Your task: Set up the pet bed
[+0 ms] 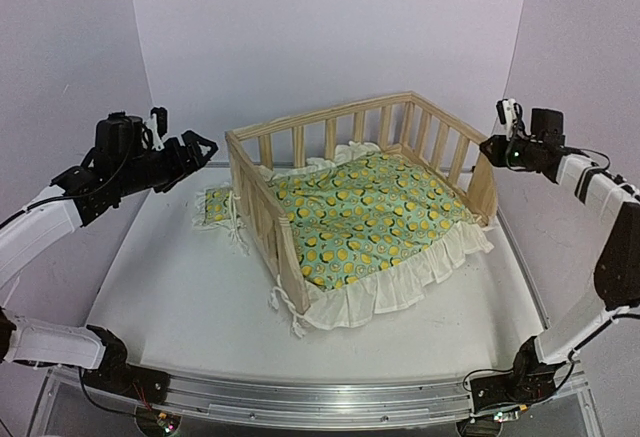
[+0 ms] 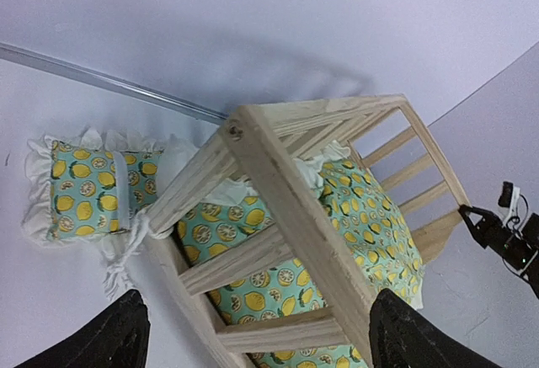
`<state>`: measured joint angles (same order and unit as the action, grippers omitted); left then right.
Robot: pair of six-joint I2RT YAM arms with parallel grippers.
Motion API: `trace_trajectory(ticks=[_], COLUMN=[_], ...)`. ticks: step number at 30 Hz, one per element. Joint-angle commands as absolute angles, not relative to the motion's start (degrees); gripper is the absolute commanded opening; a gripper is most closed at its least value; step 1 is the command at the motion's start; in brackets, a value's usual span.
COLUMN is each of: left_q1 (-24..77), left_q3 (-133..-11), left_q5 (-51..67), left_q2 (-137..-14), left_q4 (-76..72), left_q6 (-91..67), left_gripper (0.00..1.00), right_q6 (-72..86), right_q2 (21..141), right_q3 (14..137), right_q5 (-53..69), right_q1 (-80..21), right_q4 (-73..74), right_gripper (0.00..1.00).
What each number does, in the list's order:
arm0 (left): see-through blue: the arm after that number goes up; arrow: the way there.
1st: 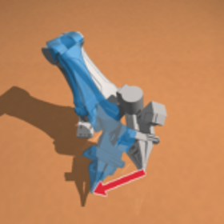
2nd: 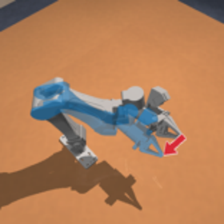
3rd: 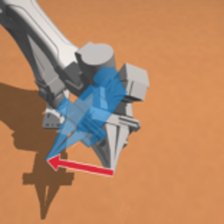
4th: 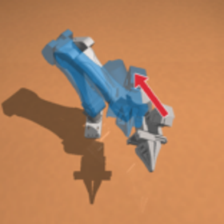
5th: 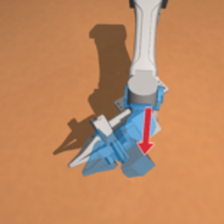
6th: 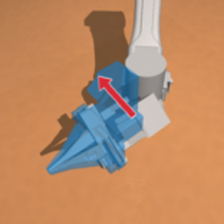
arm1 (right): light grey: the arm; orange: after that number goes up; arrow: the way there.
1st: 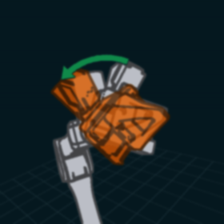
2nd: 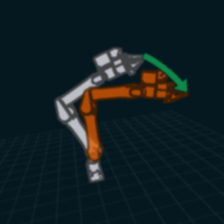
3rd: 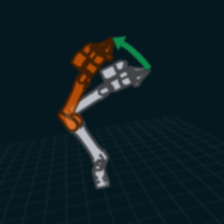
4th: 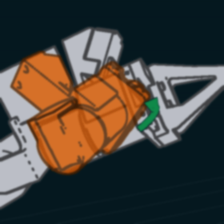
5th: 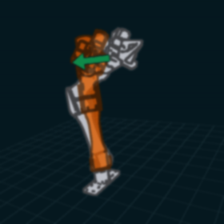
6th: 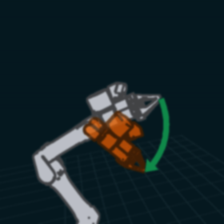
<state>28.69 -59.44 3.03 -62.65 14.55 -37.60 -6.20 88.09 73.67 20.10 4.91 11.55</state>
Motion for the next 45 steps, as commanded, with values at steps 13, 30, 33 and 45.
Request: trace_trajectory(ticks=[13,30,33,45], left_q1=[25.0,31.6,43.3,63.2], left_q3=[-54.6,-53.0,-54.3,-60.1], left_q5=[9.4,24.7,16.9,9.1], left_q2=[-53.0,-54.3,-57.7,-79.3], left_q4=[13.5,5.4,2.7,-5.6], left_q6=[-36.4,-37.8,-33.7,-5.9], left_gripper=[0.9,0.83,0.82,0.45], right_q6=[26.3,37.1,31.9,14.5], right_q2=[67.8,72.3,71.0,47.7], right_q3=[56.3,60.1,60.0,52.5], right_q5=[-20.2,-13.5,-4.5,-15.3], right_q1=[-22.0,-53.4,-53.4,-53.1], right_q4=[9.2,2.3,1.1,18.7], right_gripper=[0.0,0.19,0.36,0.87])
